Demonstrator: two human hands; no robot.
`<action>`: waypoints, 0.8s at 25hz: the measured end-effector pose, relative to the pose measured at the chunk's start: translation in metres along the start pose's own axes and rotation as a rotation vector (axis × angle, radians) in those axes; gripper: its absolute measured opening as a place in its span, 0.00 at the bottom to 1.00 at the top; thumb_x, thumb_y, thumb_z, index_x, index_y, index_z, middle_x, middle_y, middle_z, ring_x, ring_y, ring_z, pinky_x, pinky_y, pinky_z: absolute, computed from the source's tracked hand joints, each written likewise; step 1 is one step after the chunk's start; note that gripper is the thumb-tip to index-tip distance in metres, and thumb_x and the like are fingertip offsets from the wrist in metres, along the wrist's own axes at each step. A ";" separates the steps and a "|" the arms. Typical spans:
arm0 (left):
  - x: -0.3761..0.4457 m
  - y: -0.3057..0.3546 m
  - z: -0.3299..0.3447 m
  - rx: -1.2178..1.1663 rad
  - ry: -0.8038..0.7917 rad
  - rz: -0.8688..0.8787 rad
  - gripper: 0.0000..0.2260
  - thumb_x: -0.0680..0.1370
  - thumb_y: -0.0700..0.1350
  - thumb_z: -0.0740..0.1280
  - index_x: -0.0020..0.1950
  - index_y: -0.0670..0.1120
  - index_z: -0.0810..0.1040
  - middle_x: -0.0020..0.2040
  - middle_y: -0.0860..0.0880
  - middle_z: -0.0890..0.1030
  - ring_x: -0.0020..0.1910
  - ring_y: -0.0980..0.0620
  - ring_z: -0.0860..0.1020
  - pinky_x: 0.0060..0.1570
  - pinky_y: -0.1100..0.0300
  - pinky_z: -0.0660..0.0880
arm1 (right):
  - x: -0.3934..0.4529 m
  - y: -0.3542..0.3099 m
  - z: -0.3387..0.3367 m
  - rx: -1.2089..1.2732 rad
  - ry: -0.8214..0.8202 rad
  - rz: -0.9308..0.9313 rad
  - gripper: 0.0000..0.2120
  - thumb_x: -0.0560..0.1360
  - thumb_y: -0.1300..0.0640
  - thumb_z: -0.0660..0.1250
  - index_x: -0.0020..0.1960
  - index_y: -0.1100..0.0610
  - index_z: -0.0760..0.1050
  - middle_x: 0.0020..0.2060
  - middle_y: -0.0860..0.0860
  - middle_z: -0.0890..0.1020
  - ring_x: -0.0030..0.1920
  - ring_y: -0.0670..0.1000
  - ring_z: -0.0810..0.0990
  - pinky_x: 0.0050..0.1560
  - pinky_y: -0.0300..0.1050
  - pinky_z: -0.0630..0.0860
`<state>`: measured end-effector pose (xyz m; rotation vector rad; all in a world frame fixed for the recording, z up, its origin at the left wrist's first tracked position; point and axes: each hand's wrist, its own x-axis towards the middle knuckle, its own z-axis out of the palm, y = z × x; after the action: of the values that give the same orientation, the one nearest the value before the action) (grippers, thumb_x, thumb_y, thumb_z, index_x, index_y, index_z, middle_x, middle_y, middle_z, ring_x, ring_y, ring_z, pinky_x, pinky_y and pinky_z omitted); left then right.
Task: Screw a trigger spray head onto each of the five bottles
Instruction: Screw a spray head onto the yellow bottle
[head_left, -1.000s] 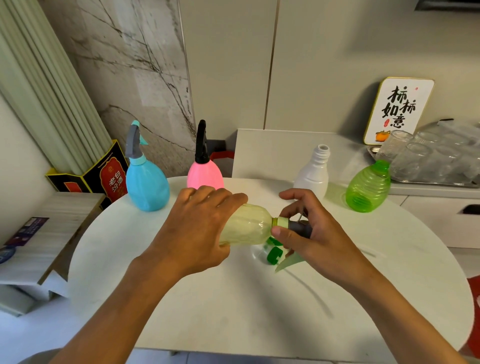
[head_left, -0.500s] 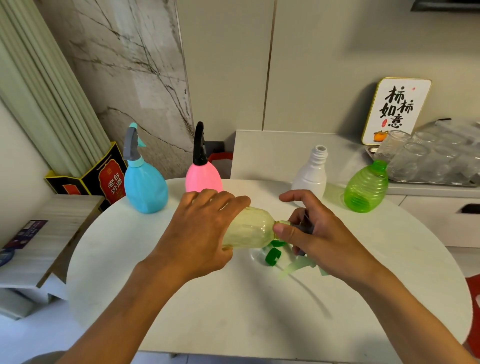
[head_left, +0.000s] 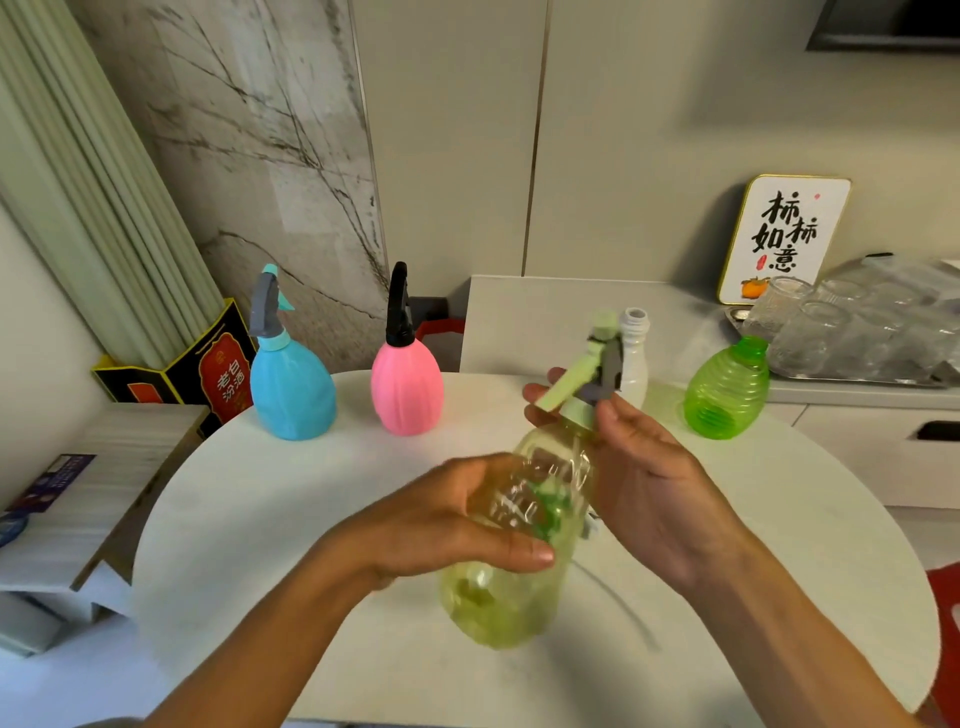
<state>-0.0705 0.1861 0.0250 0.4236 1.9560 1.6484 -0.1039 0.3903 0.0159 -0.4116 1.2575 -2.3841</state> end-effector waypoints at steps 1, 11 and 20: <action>0.000 0.000 0.004 -0.064 -0.096 0.008 0.20 0.70 0.44 0.76 0.60 0.55 0.79 0.56 0.51 0.83 0.57 0.51 0.80 0.55 0.57 0.76 | -0.001 0.001 0.001 0.034 -0.025 -0.006 0.21 0.73 0.53 0.72 0.63 0.61 0.78 0.61 0.61 0.81 0.60 0.57 0.80 0.58 0.56 0.78; 0.018 -0.007 0.044 -0.042 0.363 0.090 0.20 0.64 0.51 0.78 0.53 0.51 0.80 0.48 0.49 0.85 0.48 0.47 0.83 0.54 0.43 0.78 | -0.001 -0.003 0.008 -0.156 0.204 -0.106 0.13 0.71 0.54 0.73 0.54 0.58 0.82 0.44 0.57 0.84 0.47 0.55 0.82 0.45 0.49 0.80; 0.012 -0.003 0.031 -0.503 -0.277 0.107 0.24 0.68 0.45 0.74 0.61 0.40 0.75 0.51 0.36 0.79 0.49 0.37 0.78 0.56 0.43 0.73 | -0.008 -0.011 0.006 0.021 -0.149 -0.046 0.17 0.74 0.51 0.72 0.59 0.58 0.79 0.50 0.55 0.84 0.59 0.57 0.79 0.65 0.65 0.66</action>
<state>-0.0613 0.2168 0.0162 0.5288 1.2817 1.9512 -0.0973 0.3957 0.0281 -0.6059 1.1672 -2.3540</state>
